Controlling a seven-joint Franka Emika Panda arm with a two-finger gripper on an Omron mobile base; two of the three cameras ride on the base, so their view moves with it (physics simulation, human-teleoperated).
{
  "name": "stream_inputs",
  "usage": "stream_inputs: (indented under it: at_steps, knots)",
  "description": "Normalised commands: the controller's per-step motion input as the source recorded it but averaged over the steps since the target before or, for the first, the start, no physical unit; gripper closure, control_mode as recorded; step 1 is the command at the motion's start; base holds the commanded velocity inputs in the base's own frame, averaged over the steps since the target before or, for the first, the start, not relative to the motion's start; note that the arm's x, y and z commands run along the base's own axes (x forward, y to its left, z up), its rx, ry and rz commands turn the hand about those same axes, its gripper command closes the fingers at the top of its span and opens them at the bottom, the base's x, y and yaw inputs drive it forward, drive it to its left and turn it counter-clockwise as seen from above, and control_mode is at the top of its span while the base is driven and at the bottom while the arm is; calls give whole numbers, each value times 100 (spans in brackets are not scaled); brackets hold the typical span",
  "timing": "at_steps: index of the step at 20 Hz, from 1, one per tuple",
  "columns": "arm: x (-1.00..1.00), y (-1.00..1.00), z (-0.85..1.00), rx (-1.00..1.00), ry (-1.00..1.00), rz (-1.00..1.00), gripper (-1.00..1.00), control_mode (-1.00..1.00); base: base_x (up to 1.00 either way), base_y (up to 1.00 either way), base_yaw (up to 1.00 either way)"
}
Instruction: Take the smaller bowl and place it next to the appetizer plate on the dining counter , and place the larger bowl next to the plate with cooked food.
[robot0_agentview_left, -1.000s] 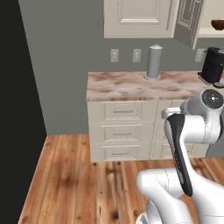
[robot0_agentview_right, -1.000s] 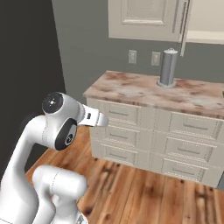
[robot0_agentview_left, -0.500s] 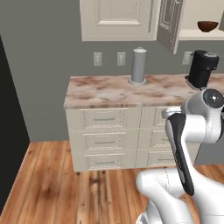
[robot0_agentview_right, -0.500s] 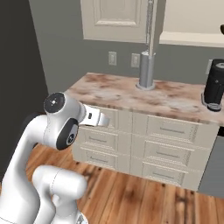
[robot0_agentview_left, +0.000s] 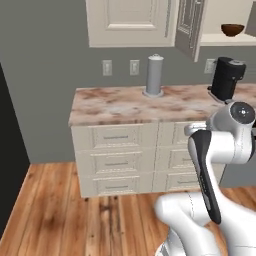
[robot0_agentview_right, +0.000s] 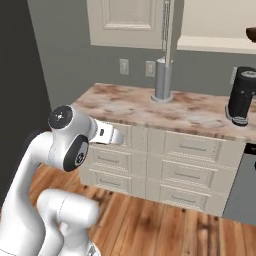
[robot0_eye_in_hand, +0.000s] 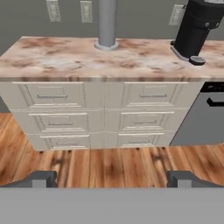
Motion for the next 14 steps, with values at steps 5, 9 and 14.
stream_inputs:
  at_steps: [5, 9, 14]
  knots:
    - [0, 0, 0, 0, 0, 0, -100, 100, 31, -61, -15]
    - [0, 0, 0, 0, 0, 0, -100, 100, 32, -49, -28]
    - [0, 0, 0, 0, 0, 0, -100, 100, 45, -32, -38]
